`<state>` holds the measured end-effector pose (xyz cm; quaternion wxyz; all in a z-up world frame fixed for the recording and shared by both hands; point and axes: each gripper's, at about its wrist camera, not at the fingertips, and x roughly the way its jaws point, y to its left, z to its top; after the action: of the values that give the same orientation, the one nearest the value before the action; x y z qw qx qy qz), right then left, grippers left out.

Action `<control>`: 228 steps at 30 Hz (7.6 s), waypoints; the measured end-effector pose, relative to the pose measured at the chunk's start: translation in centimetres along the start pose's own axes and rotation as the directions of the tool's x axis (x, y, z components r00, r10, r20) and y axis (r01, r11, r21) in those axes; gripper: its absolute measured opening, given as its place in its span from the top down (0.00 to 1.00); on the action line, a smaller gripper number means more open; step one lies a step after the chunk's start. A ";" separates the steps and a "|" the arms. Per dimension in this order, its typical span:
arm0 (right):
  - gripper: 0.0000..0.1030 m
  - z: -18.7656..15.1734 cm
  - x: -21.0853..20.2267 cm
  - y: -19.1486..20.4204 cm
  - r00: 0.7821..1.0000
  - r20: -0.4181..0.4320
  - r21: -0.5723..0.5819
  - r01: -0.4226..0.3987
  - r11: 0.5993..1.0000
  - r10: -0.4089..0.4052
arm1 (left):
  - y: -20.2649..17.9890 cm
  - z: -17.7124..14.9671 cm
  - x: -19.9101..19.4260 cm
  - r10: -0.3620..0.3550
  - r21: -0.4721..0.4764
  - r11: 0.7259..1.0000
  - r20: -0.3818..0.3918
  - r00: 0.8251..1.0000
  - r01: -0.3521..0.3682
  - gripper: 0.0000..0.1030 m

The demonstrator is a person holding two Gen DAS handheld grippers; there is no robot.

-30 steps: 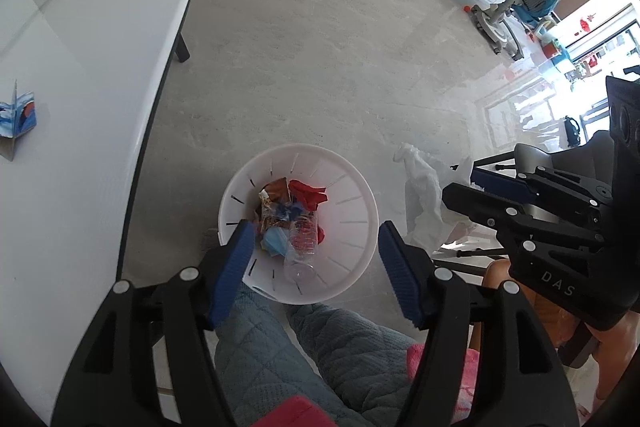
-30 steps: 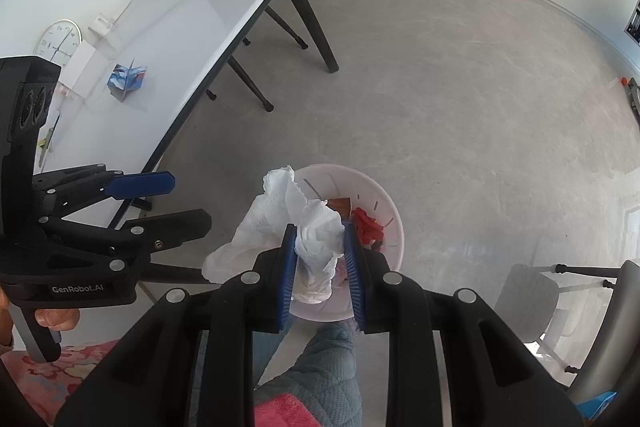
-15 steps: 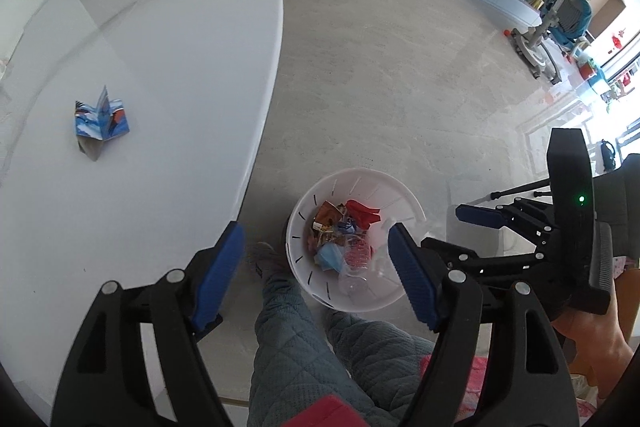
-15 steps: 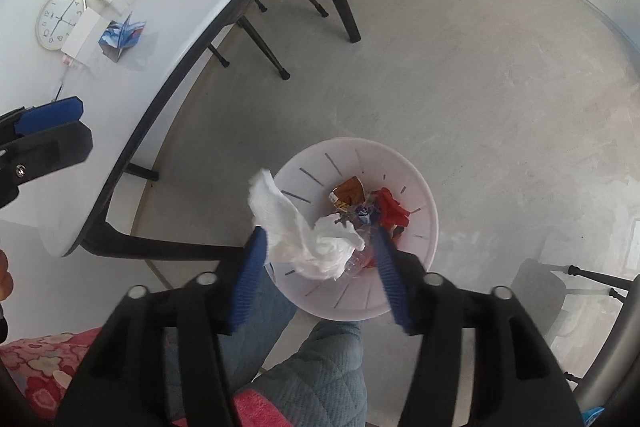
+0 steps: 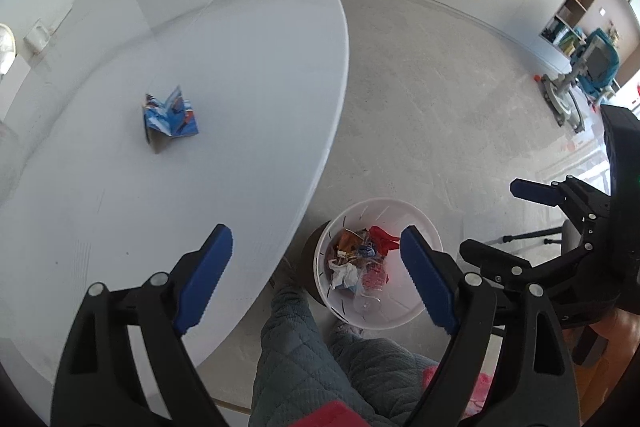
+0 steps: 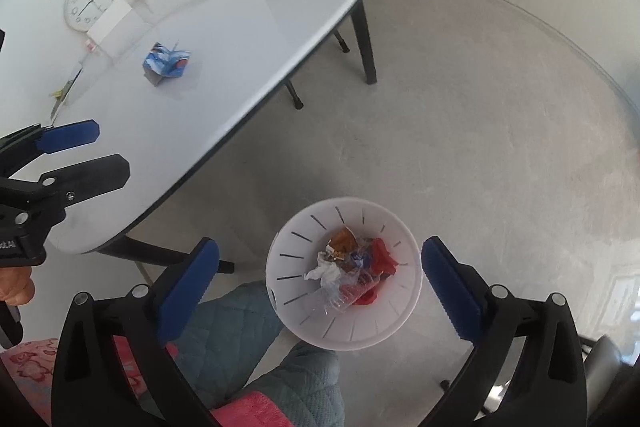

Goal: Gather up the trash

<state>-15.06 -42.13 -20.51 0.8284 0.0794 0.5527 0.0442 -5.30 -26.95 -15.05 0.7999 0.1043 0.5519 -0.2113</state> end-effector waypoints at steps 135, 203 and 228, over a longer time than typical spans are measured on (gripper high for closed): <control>0.02 16.2 -13.3 20.8 0.957 0.259 -0.379 -0.026 0.925 0.132 | 14.7 -6.7 -23.3 0.500 -0.532 0.786 0.243 0.832 -0.317 0.08; 0.02 15.9 -18.6 18.0 0.925 0.345 -0.458 0.018 0.889 0.159 | 8.7 -4.6 -25.7 0.550 -0.589 0.751 0.307 0.776 -0.299 0.08; 0.02 16.1 -17.8 18.6 0.929 0.330 -0.466 0.005 0.885 0.168 | 8.2 -4.0 -26.0 0.549 -0.589 0.756 0.337 0.765 -0.284 0.08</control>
<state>-6.84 -28.06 5.10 0.9080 -0.0882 0.3611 0.1933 -12.75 -12.25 7.01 0.9377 -0.0415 0.3263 0.1120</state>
